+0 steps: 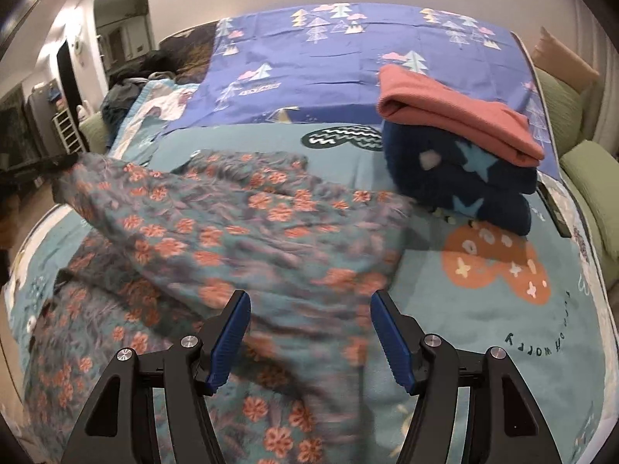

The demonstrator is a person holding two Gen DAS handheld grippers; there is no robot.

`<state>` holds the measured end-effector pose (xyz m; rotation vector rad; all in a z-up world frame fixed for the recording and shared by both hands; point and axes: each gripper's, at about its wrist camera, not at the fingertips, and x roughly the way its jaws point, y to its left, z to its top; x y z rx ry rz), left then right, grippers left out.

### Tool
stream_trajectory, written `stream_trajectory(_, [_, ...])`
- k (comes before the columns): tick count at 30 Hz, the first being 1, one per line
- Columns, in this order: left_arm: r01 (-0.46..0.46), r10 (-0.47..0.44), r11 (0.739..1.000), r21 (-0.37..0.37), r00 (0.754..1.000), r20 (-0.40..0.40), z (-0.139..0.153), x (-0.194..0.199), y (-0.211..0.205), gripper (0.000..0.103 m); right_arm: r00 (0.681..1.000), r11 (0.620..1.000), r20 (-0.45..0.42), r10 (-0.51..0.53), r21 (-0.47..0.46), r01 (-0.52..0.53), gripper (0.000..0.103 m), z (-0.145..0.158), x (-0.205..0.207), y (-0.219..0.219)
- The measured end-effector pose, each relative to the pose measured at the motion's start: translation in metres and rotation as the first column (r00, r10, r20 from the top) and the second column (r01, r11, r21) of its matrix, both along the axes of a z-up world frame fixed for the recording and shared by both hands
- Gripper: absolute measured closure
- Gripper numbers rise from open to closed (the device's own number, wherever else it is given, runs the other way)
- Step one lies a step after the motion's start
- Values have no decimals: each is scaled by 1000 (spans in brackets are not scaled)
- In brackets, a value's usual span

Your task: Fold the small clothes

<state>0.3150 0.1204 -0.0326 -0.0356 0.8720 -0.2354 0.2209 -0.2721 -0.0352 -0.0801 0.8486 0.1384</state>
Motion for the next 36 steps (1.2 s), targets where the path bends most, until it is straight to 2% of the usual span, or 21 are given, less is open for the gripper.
stream_trajectory(1, [-7,8,1000,11,998,-55,-18,8,0,92,1000,1000,-1,4,-12,-4,37,-2,-1,1])
stream_trajectory(3, [0,3,999,41,996,-84,-35,7,-3,86,1000,999,-3,23,-44,-23,37,-6,-6,5])
stream_trajectory(5, [7,-2,998,67,997,-73,-44,-1,-5,71,999,994,-2,46,-101,-46,37,-10,-12,10])
stream_trajectory(8, [10,-6,996,84,999,-53,-42,-16,-6,55,996,981,-2,84,-177,-83,37,-17,-16,20])
stream_trajectory(13, [-2,6,997,78,999,-48,-38,-39,1,44,992,955,-12,128,-269,-126,37,-29,-19,34])
stream_trajectory(16, [-21,25,998,58,997,-70,-43,-46,9,43,989,943,-14,147,-300,-145,37,-34,-23,39])
stream_trajectory(17, [-27,31,998,51,996,-81,-47,-45,12,43,990,935,-6,142,-326,-136,40,-35,-23,41])
stream_trajectory(18, [-31,34,999,44,996,-88,-50,-45,14,43,993,926,10,121,-360,-109,56,-35,-23,40])
stream_trajectory(19, [-34,37,999,33,995,-94,-53,-43,16,43,995,926,14,98,-369,-86,86,-34,-22,38])
stream_trajectory(20, [-33,34,999,19,995,-97,-55,-42,17,43,998,941,5,63,-335,-58,95,-31,-19,30])
stream_trajectory(22, [-26,24,1000,-15,995,-92,-57,-40,16,43,999,970,22,-31,-240,35,95,-20,-16,7])
stream_trajectory(25, [16,-25,996,-91,995,-97,-54,-40,11,43,984,976,23,-176,-124,178,95,-8,-14,-33])
stream_trajectory(28, [69,-84,987,-145,991,-102,-50,-46,0,43,980,983,-72,-185,-11,184,92,-15,-15,-58])
stream_trajectory(30, [103,-120,981,-167,988,-95,-47,-52,-6,43,975,980,-100,-197,-20,196,83,-22,-18,-63])
stream_trajectory(32, [151,-167,973,-176,983,-82,-46,-58,-15,43,975,979,-90,-205,-27,203,78,-23,-20,-65])
stream_trajectory(36, [214,-223,972,-96,970,-99,-55,-61,-38,43,973,976,-69,-218,-11,218,77,-18,-23,-64])
